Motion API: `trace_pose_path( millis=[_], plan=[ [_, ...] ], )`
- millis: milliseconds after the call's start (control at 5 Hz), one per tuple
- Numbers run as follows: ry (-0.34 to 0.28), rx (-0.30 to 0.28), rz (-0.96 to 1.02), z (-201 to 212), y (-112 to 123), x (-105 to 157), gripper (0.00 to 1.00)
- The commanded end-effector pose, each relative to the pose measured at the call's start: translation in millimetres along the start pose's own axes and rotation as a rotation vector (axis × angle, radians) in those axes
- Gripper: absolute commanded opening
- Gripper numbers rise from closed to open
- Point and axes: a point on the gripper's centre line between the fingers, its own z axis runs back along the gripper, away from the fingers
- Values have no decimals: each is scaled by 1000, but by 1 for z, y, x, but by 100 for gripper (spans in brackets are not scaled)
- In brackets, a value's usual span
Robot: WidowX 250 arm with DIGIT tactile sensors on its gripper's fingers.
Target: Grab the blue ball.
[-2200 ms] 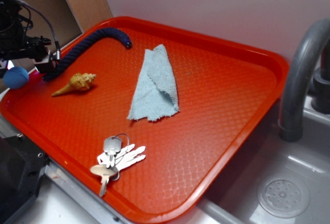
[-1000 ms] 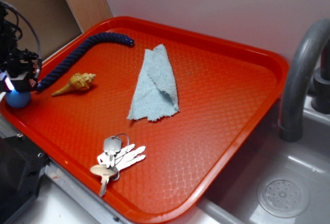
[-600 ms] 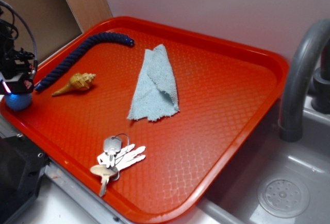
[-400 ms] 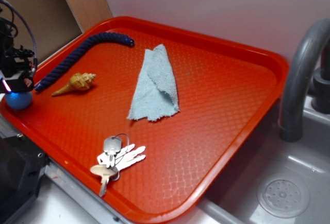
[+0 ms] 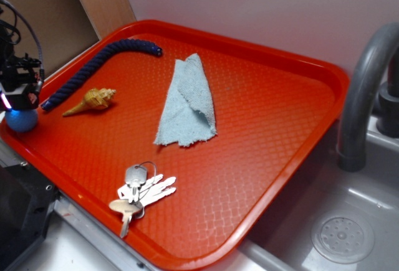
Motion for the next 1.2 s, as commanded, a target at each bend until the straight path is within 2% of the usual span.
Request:
trace_pose_path(
  millis=[0,400,1000],
  plan=[
    [-42,30,2,2,17,-1,100],
    [-30,45,8,-6,25,-2,100],
    [42,10,-101,-10,11,-21,100]
  ],
)
